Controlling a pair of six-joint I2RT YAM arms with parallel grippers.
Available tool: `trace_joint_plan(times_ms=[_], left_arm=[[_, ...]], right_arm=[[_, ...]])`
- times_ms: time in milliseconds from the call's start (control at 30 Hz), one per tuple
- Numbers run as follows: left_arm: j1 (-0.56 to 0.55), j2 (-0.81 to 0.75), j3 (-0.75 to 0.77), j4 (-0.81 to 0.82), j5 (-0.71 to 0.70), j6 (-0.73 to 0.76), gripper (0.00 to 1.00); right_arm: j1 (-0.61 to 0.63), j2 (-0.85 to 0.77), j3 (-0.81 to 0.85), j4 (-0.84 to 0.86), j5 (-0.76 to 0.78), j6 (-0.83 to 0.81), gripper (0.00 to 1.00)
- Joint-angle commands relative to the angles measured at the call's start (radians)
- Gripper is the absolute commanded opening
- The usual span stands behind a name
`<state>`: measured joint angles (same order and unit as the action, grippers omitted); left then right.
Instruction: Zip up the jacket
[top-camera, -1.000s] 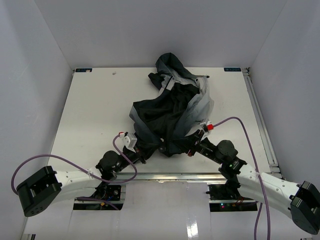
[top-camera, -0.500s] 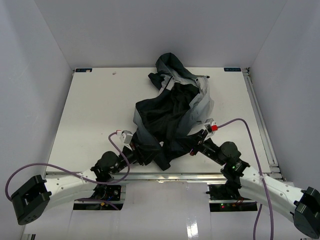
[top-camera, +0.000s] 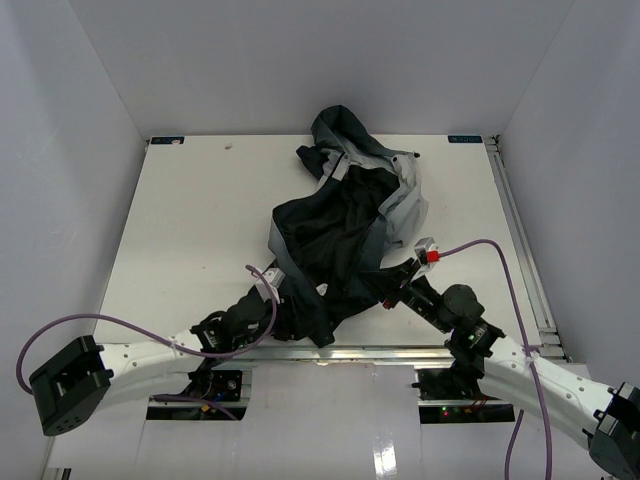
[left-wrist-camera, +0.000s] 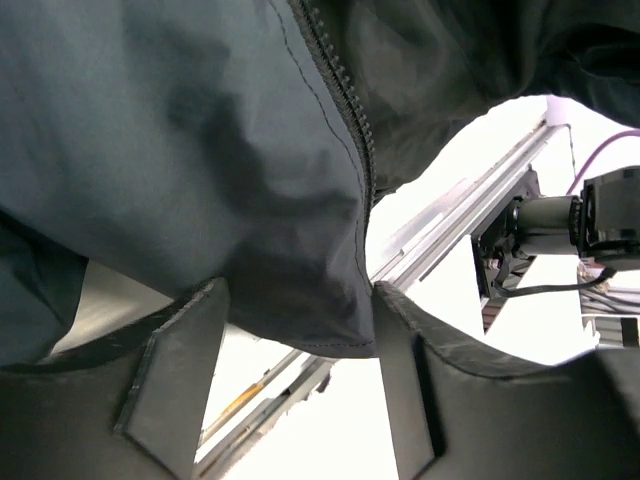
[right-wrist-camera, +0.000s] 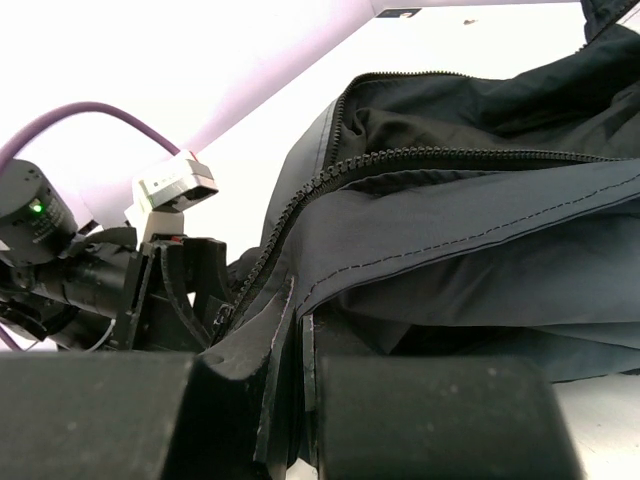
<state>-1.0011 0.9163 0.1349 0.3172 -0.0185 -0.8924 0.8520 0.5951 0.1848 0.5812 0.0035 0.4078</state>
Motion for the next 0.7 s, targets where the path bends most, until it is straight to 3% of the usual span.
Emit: trace_joint_plan(times_ms=[0,233,667], left_arm=[[-0.011,-0.030,0.083,-0.198,-0.062,-0.009,0.72],[-0.069,-0.036,0.116,-0.262,-0.025,-0.058,0.73],[-0.208,0.080,0.288,-0.410,-0.143,-0.168,0.73]], right_arm=[[-0.005,-0.030,-0.001,0.007,0.049,-0.035,0.08],[-0.007,-0.067,-0.019,-0.011,0.075,-0.046,0.08],[-0.007,-0.133,-0.030,-0.060,0.093,-0.058,0.08]])
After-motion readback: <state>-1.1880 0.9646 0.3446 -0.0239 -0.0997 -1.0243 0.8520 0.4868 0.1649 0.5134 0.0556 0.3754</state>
